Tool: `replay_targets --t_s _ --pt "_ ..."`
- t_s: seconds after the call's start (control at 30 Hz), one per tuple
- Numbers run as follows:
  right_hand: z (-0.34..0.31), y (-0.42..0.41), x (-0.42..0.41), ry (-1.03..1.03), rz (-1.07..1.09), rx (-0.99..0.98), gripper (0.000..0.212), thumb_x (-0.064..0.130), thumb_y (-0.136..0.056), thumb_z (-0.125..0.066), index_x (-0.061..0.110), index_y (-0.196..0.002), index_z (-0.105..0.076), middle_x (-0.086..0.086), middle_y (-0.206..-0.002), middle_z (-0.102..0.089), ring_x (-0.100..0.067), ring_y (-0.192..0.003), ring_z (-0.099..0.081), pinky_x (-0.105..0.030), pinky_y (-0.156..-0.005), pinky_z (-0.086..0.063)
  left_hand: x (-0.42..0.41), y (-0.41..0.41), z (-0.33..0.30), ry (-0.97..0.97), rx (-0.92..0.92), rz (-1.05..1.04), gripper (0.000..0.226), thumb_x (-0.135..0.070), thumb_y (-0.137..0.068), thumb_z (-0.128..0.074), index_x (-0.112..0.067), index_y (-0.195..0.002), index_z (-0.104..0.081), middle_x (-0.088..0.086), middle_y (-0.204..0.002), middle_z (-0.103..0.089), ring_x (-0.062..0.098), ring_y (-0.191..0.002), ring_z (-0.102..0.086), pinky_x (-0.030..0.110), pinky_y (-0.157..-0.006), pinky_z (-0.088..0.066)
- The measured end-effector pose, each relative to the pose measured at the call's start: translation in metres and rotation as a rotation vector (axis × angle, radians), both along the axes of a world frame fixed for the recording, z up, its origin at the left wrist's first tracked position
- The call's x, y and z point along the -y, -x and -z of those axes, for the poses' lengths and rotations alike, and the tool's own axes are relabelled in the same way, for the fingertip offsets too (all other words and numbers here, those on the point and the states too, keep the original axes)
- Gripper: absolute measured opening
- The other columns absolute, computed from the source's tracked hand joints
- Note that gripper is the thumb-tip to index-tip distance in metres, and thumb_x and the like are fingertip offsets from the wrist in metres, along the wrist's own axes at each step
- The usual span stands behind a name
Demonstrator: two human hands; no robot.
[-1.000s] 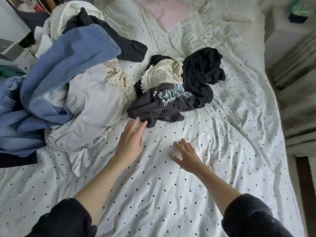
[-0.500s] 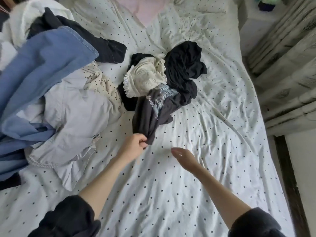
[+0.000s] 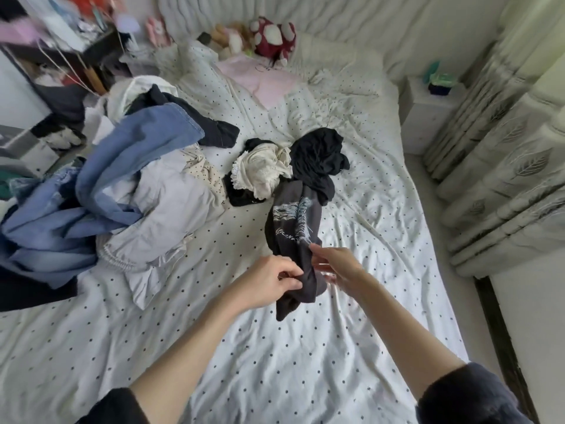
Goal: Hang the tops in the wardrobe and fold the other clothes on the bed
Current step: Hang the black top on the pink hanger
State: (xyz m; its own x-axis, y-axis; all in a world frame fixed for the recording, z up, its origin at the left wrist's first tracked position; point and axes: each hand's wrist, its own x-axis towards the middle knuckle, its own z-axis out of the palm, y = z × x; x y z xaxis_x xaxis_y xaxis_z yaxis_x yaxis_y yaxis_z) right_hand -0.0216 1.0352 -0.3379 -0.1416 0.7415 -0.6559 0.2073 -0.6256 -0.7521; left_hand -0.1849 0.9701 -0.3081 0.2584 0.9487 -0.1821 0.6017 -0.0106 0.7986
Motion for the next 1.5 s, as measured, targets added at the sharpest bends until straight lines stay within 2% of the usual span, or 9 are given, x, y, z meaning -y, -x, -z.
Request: replay_targets --t_s 0.13,0.27,0.4,0.53,0.67,0.9,1.07,1.17,1.5 --pt "-0.017 -0.024 0.034 -0.080 -0.082 0.039 0.013 0.012 -0.087 -0.064 0.009 -0.074 -0.063 -0.002 -0.065 -0.061 -0.003 -0.046 -0.057 -0.015 -0.040 -0.030 0.046 -0.019 -0.015 0.039 -0.015 0.009 0.016 -0.012 -0.087 -0.065 -0.005 -0.101 -0.069 -0.009 -0.089 -0.058 0.003 -0.083 -0.053 0.002 -0.072 -0.036" --pt "-0.030 -0.038 0.072 -0.198 -0.183 0.076 0.022 0.008 -0.091 -0.057 0.008 -0.070 -0.060 -0.008 -0.066 -0.059 -0.002 -0.045 -0.056 -0.008 -0.037 -0.033 0.088 -0.022 -0.022 0.000 -0.005 -0.105 0.010 -0.009 -0.088 -0.063 -0.004 -0.095 -0.068 -0.001 -0.088 -0.062 0.011 -0.080 -0.056 0.019 -0.077 -0.043" --pt "-0.039 -0.040 0.110 -0.338 -0.378 0.087 0.013 0.019 -0.090 -0.061 0.009 -0.084 -0.067 -0.014 -0.085 -0.068 -0.017 -0.072 -0.063 -0.009 -0.059 -0.045 0.117 -0.015 -0.028 -0.052 0.055 -0.304 0.008 -0.002 -0.089 -0.059 0.001 -0.092 -0.065 0.017 -0.090 -0.069 0.029 -0.084 -0.064 0.037 -0.083 -0.048" --pt "-0.045 -0.026 0.146 -0.509 -0.680 0.216 0.044 0.027 -0.081 -0.073 0.019 -0.121 -0.058 0.005 -0.113 -0.065 -0.012 -0.104 -0.061 -0.029 -0.091 -0.048 0.136 -0.008 -0.048 -0.086 0.314 -0.468 0.010 0.000 -0.088 -0.059 -0.007 -0.089 -0.065 0.004 -0.085 -0.066 0.011 -0.077 -0.059 0.019 -0.075 -0.047" --pt "-0.065 -0.003 0.167 -0.819 -0.580 0.372 0.017 0.022 -0.089 -0.063 0.008 -0.098 -0.067 -0.002 -0.097 -0.071 -0.016 -0.098 -0.065 -0.034 -0.088 -0.047 0.162 0.017 -0.075 -0.135 0.458 -0.565 0.014 -0.007 -0.089 -0.060 -0.019 -0.087 -0.067 -0.005 -0.086 -0.070 0.004 -0.081 -0.063 0.018 -0.078 -0.048" --pt "-0.126 0.061 0.203 -1.024 -0.626 0.211 0.008 0.016 -0.091 -0.059 0.009 -0.089 -0.064 -0.002 -0.085 -0.067 -0.020 -0.083 -0.062 -0.030 -0.081 -0.045 0.259 0.107 -0.088 -0.181 0.253 -0.851 0.010 -0.009 -0.090 -0.060 -0.007 -0.096 -0.068 0.001 -0.089 -0.068 0.015 -0.085 -0.063 0.029 -0.083 -0.049" --pt "-0.158 0.144 0.234 -1.229 -0.828 0.142 0.010 0.015 -0.093 -0.057 0.009 -0.087 -0.064 0.010 -0.079 -0.059 -0.015 -0.075 -0.054 -0.024 -0.074 -0.038 0.338 0.156 -0.116 -0.223 0.254 -0.958 0.014 -0.007 -0.088 -0.062 -0.020 -0.084 -0.067 -0.011 -0.078 -0.067 -0.006 -0.067 -0.063 0.007 -0.063 -0.047" --pt "-0.176 0.194 0.255 -1.256 -0.929 0.069 0.009 0.015 -0.092 -0.058 0.010 -0.088 -0.064 0.005 -0.079 -0.060 -0.018 -0.078 -0.057 -0.030 -0.078 -0.041 0.395 0.181 -0.133 -0.184 0.227 -0.976 0.014 -0.009 -0.087 -0.064 -0.021 -0.093 -0.068 -0.004 -0.088 -0.070 0.003 -0.083 -0.064 0.012 -0.075 -0.047" --pt "-0.213 0.324 0.350 -1.283 -1.237 -0.262 0.015 0.020 -0.090 -0.062 0.009 -0.098 -0.068 -0.005 -0.099 -0.068 -0.022 -0.095 -0.061 -0.032 -0.088 -0.044 0.541 0.179 -0.184 -0.197 0.073 -1.354 0.016 -0.014 -0.093 -0.057 -0.012 -0.085 -0.070 -0.006 -0.077 -0.071 0.003 -0.068 -0.062 0.011 -0.059 -0.044"
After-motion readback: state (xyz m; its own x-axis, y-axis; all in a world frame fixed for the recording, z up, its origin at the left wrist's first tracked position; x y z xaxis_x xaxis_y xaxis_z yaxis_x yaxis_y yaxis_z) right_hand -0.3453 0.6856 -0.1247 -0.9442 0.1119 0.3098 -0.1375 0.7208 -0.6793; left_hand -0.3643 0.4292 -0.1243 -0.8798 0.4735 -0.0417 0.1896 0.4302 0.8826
